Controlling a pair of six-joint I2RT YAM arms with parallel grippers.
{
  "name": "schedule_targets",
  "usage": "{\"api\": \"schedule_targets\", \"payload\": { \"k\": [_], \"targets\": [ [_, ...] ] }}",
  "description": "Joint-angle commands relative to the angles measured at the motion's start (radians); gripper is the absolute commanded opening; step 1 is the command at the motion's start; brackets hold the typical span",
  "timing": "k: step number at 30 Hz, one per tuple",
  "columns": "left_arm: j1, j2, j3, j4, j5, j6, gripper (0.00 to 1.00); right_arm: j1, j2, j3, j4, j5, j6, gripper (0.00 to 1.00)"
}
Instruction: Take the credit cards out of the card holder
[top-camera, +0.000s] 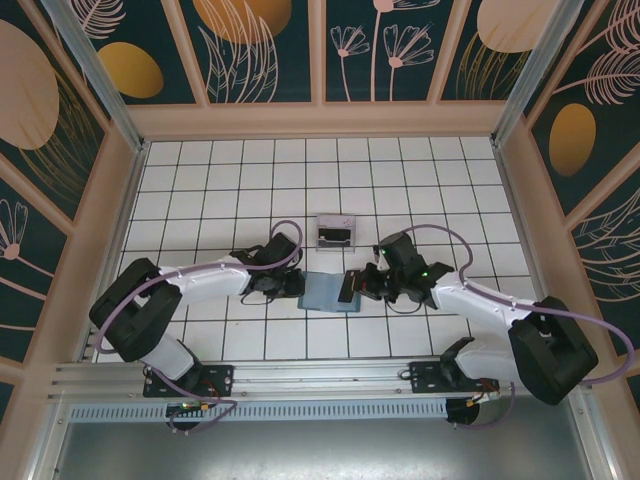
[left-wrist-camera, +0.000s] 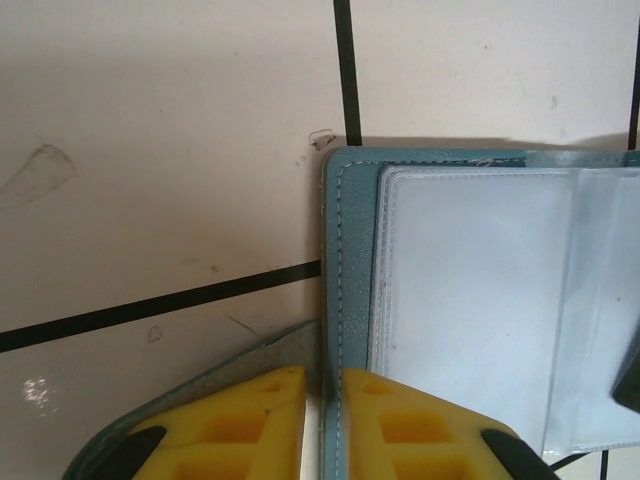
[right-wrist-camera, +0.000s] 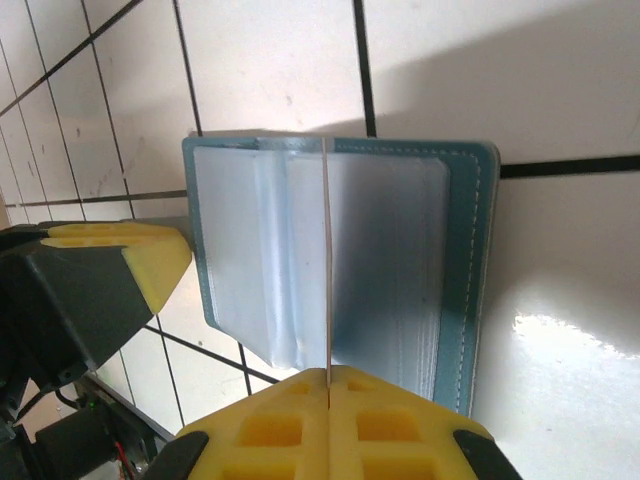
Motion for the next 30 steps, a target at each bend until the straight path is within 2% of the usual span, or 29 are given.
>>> {"api": "schedule_targets", "payload": {
  "k": [1, 7, 11, 15, 24, 30],
  "targets": [
    [-0.003, -0.045, 0.003, -0.049, -0.033, -0.013, 0.20, -0.011, -0.022, 0.087, -0.068, 0.030, -0.107, 0.00],
    [-0.002, -0.083, 0.014, -0.056, -0.075, -0.019, 0.21, -0.020, 0.010, 0.227, -0.146, 0.086, -0.352, 0.00],
    [-0.002, -0.091, 0.014, -0.061, -0.094, -0.021, 0.21, -0.037, 0.078, 0.355, -0.245, 0.113, -0.583, 0.00],
    [-0.001, -0.103, 0.010, -0.070, -0.112, -0.025, 0.22, -0.043, 0.167, 0.496, -0.346, 0.198, -0.841, 0.00],
    [0.007, -0.122, -0.005, -0.076, -0.128, -0.023, 0.22, -0.039, 0.352, 0.745, -0.475, 0.291, -1.363, 0.00],
    [0.016, -0.145, -0.023, -0.084, -0.138, -0.023, 0.23, -0.032, 0.466, 0.877, -0.624, 0.282, -1.636, 0.00]
  ]
}}
